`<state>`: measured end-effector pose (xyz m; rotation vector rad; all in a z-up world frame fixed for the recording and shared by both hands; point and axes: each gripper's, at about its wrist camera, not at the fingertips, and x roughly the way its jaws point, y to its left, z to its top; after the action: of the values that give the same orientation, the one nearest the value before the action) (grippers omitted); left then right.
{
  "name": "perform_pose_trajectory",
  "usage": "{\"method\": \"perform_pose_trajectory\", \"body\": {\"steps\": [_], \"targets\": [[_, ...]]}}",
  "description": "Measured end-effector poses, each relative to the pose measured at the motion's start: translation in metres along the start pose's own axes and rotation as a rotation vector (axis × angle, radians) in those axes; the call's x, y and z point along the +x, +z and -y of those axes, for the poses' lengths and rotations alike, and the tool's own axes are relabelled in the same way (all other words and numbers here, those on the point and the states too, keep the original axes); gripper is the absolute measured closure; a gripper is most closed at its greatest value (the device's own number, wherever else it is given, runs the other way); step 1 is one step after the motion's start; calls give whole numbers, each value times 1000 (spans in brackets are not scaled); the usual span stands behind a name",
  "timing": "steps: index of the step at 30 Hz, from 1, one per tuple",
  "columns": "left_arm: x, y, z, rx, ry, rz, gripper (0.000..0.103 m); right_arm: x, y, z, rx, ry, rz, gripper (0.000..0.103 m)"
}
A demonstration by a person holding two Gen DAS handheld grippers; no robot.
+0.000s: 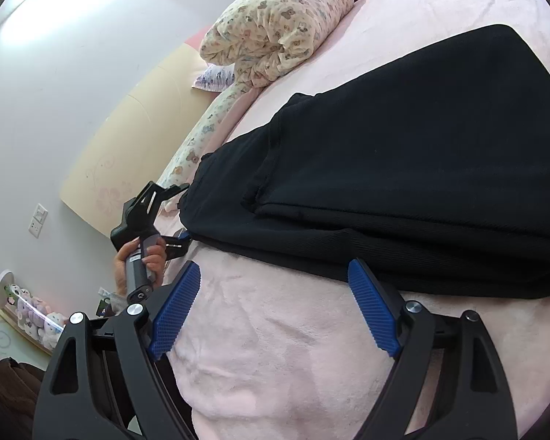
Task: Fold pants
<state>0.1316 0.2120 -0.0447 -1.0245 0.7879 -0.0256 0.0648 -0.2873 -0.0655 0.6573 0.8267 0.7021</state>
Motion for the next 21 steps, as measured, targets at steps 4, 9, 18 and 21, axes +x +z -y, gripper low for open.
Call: {"method": "perform_pose_trajectory", "body": {"steps": [4, 9, 18, 21], "targets": [[1, 3, -3, -44, -50, 38, 15, 0, 0, 0, -1, 0, -1, 18], [0, 11, -25, -149, -41, 89, 62, 1, -2, -1, -1, 0, -3, 18], [1, 15, -10, -63, -52, 126, 84, 3, -5, -5, -13, -6, -10, 17], [-13, 6, 14, 74, -23, 189, 86, 3, -6, -5, -13, -5, -11, 17]]}}
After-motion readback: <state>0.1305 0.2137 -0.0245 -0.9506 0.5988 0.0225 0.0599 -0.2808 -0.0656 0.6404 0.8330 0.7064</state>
